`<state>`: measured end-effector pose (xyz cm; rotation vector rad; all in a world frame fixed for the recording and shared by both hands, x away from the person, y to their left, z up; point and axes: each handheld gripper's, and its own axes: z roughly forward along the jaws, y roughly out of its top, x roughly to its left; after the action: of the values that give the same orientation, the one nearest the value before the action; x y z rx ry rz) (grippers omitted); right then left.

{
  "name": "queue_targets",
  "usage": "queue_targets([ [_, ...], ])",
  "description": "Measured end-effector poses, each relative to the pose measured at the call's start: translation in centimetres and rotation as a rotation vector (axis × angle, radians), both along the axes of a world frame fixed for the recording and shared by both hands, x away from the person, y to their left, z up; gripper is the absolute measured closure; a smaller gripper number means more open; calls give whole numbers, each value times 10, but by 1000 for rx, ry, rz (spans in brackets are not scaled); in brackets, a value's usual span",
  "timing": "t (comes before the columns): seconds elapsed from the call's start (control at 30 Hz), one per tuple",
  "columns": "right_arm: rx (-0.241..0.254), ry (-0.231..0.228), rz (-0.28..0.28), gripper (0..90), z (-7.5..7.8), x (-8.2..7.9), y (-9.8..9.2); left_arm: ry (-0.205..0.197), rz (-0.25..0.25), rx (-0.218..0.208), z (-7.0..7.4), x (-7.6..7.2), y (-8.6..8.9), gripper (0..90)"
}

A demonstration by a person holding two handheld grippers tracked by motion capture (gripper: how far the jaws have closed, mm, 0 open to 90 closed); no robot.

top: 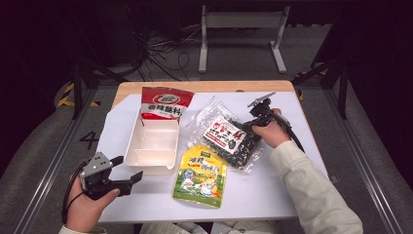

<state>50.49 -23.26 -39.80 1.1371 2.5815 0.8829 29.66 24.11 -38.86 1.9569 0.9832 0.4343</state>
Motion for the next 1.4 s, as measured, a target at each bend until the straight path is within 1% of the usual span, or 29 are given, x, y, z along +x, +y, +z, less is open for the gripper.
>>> queue_targets([
  [0.13, 26, -62, 0, 857, 16, -14, -6, -5, -18, -1, 1, 3, -5, 156],
  [0.17, 26, -62, 0, 857, 16, -14, -6, -9, -23, 3, 2, 4, -7, 156],
  [0.23, 46, -92, -2, 857, 24, -22, -9, -13, -32, 0, 3, 4, -10, 156],
  [0.27, 52, -104, 0, 857, 27, -25, -10, -7, -38, 3, 4, 4, -12, 156],
  [0.37, 80, -138, -4, 857, 36, -36, -14, -17, -52, 2, 5, 6, -18, 155],
  [0.5, 109, -170, 2, 857, 44, -49, -20, -24, -72, -10, 6, 8, -26, 144],
  [0.63, 151, -216, -3, 859, 53, -64, -27, -34, -92, -12, 8, 9, -33, 138],
  [0.7, 157, -222, -3, 860, 55, -66, -29, -35, -101, -11, 9, 10, -36, 138],
  [0.77, 170, -249, -8, 862, 60, -73, -33, -41, -117, -7, 10, 11, -41, 138],
  [0.8, 174, -256, -10, 863, 61, -76, -34, -34, -123, -10, 10, 11, -43, 138],
  [0.93, 185, -296, -16, 867, 69, -89, -39, -42, -155, -5, 10, 14, -55, 138],
  [0.97, 186, -306, -17, 868, 70, -92, -40, -34, -156, -9, 10, 14, -59, 139],
  [1.03, 188, -321, -13, 869, 74, -99, -41, -29, -177, -13, 8, 16, -67, 144],
  [1.17, 200, -336, -7, 871, 80, -111, -43, -15, -209, -11, 3, 21, -82, 145],
  [1.23, 205, -348, -6, 872, 82, -117, -43, -1, -224, -20, 0, 24, -91, 145],
  [1.27, 209, -354, -6, 872, 83, -120, -43, 3, -236, -21, -1, 26, -94, 145],
  [1.3, 209, -354, -6, 872, 83, -120, -43, 3, -236, -21, -1, 26, -94, 148],
  [1.33, 218, -366, -5, 873, 86, -127, -42, 21, -253, -27, -3, 29, -103, 150],
  [1.37, 218, -366, -5, 873, 86, -127, -42, 21, -253, -27, -3, 29, -103, 150],
  [1.4, 221, -375, -3, 873, 88, -130, -42, 26, -261, -30, -5, 30, -108, 150],
])
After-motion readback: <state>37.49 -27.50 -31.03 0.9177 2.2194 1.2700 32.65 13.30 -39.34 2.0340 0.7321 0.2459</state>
